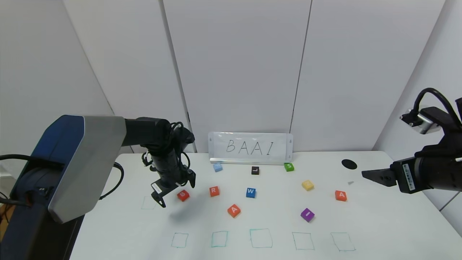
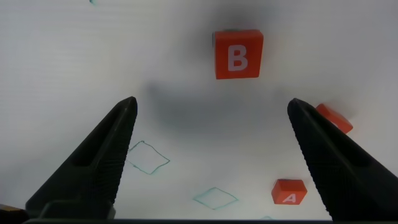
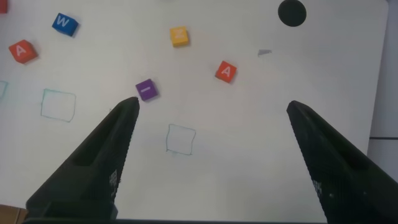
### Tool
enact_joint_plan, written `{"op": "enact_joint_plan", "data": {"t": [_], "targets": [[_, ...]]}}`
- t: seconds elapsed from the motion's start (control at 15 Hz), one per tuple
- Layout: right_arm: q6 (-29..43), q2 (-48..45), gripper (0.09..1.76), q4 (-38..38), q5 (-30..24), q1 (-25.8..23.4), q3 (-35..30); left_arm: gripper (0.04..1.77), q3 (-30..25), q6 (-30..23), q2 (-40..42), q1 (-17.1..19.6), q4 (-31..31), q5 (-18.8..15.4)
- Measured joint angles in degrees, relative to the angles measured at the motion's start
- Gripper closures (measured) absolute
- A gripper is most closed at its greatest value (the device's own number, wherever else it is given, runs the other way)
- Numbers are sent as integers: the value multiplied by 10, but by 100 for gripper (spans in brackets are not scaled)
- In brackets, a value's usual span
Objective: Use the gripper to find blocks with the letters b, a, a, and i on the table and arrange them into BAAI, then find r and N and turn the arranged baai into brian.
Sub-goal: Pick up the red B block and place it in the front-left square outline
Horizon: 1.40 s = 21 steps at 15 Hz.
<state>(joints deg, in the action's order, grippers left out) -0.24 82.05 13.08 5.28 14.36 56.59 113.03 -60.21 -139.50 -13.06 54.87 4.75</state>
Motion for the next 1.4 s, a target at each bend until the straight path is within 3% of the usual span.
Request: {"op": "enact_joint_plan", "data": {"t": [0.4, 1.4], "targets": [[-1, -2, 14, 0, 0, 0, -1, 9, -2, -8, -17, 2, -31, 22], [-3, -5, 14, -1, -1, 0, -2, 9, -6, -13, -36, 5, -57, 31]]}}
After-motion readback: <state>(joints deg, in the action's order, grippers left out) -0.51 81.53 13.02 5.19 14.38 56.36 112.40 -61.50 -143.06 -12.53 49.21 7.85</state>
